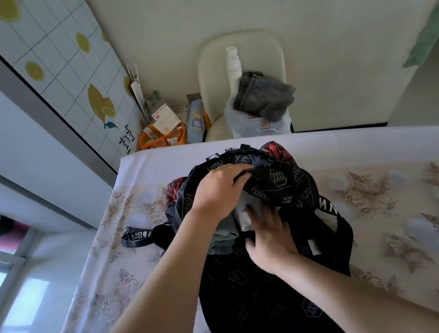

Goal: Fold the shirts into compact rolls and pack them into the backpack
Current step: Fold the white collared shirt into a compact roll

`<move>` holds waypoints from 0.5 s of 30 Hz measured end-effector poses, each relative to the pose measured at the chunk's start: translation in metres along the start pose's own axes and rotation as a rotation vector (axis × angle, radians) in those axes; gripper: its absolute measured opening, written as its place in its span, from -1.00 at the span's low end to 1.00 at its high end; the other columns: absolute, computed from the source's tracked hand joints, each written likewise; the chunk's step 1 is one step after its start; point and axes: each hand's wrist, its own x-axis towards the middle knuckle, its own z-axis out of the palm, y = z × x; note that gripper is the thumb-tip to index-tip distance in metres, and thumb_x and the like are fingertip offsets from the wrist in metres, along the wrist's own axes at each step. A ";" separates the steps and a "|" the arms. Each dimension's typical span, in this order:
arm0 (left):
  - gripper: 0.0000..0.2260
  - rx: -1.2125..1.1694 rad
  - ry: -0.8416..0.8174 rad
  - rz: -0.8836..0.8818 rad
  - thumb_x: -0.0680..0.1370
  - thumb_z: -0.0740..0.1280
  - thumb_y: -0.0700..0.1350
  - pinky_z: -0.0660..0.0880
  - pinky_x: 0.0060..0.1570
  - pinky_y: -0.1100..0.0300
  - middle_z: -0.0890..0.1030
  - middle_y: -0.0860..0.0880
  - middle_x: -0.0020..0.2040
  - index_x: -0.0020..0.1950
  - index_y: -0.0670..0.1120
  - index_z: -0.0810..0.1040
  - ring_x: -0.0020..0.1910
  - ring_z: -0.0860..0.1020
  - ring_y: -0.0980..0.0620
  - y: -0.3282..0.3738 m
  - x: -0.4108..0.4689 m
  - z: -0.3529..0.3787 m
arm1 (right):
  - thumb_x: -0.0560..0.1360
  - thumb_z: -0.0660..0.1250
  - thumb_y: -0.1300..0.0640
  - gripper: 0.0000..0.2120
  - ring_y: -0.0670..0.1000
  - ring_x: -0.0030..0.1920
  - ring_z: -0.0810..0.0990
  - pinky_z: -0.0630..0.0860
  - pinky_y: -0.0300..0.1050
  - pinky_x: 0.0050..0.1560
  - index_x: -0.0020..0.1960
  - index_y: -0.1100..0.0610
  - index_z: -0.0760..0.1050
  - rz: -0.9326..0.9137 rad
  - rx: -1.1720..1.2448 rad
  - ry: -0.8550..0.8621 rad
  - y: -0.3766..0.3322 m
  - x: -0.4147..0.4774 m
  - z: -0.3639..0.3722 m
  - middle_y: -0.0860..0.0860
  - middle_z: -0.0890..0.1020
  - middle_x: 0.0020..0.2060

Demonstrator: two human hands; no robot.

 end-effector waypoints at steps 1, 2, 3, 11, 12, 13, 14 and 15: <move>-0.74 -0.003 -0.012 -0.010 0.64 0.25 -0.01 0.49 0.17 0.17 0.61 0.10 0.23 0.31 0.08 0.58 0.20 0.54 0.11 0.000 0.000 0.001 | 0.58 0.20 -0.13 -0.19 0.22 0.59 -0.13 0.11 0.23 0.51 0.61 -0.08 -0.26 -0.027 0.004 -0.065 0.000 -0.002 0.000 0.12 -0.18 0.60; -0.74 -0.002 -0.028 -0.020 0.65 0.25 0.00 0.49 0.17 0.17 0.60 0.10 0.23 0.31 0.09 0.57 0.20 0.54 0.11 0.001 -0.001 0.001 | 0.58 0.20 -0.12 -0.19 0.22 0.59 -0.14 0.10 0.23 0.52 0.61 -0.06 -0.26 -0.042 -0.027 -0.128 -0.002 -0.004 -0.005 0.11 -0.21 0.60; -0.74 0.003 -0.046 -0.027 0.65 0.24 0.00 0.49 0.17 0.16 0.60 0.11 0.24 0.31 0.09 0.57 0.20 0.53 0.11 0.001 -0.002 0.002 | 0.58 0.20 -0.08 -0.24 0.24 0.59 -0.02 0.16 0.22 0.48 0.62 -0.02 -0.16 -0.055 -0.086 -0.137 -0.004 -0.007 -0.013 0.15 -0.11 0.61; -0.70 0.118 -0.068 0.020 0.62 0.29 0.05 0.46 0.18 0.16 0.57 0.09 0.28 0.34 0.05 0.55 0.27 0.49 0.09 0.002 -0.026 0.002 | 0.39 0.40 -0.04 -0.35 0.26 0.28 0.45 0.43 0.15 0.19 0.42 0.14 0.35 -0.159 -0.200 0.568 0.022 -0.023 -0.075 0.22 0.42 0.33; -0.66 0.164 -0.072 0.036 0.60 0.30 0.09 0.43 0.22 0.16 0.55 0.10 0.31 0.36 0.06 0.53 0.31 0.46 0.09 0.001 -0.032 0.003 | 0.42 0.40 -0.05 -0.27 0.26 0.38 0.37 0.39 0.17 0.28 0.51 0.10 0.25 -0.121 -0.252 0.459 0.029 -0.019 -0.081 0.21 0.34 0.44; -0.61 0.234 -0.073 0.055 0.58 0.32 0.13 0.38 0.29 0.15 0.51 0.10 0.36 0.39 0.08 0.50 0.35 0.43 0.08 -0.001 -0.038 0.003 | 0.46 0.41 -0.02 -0.25 0.24 0.46 0.30 0.34 0.17 0.35 0.56 0.05 0.16 -0.108 -0.294 0.351 0.036 -0.013 -0.083 0.18 0.26 0.51; -0.54 0.320 -0.081 0.067 0.54 0.35 0.15 0.30 0.37 0.14 0.46 0.10 0.41 0.43 0.10 0.45 0.41 0.38 0.07 -0.005 -0.045 0.003 | 0.50 0.40 0.05 -0.25 0.21 0.52 0.22 0.29 0.17 0.41 0.58 0.02 0.11 -0.116 -0.324 0.275 0.042 -0.009 -0.085 0.14 0.20 0.55; -0.45 0.409 -0.105 0.066 0.51 0.39 0.15 0.20 0.44 0.12 0.39 0.09 0.47 0.47 0.11 0.38 0.46 0.31 0.05 -0.010 -0.052 0.001 | 0.52 0.38 0.15 -0.26 0.21 0.55 0.15 0.24 0.18 0.46 0.59 0.01 0.11 -0.144 -0.350 0.236 0.046 -0.006 -0.090 0.12 0.17 0.57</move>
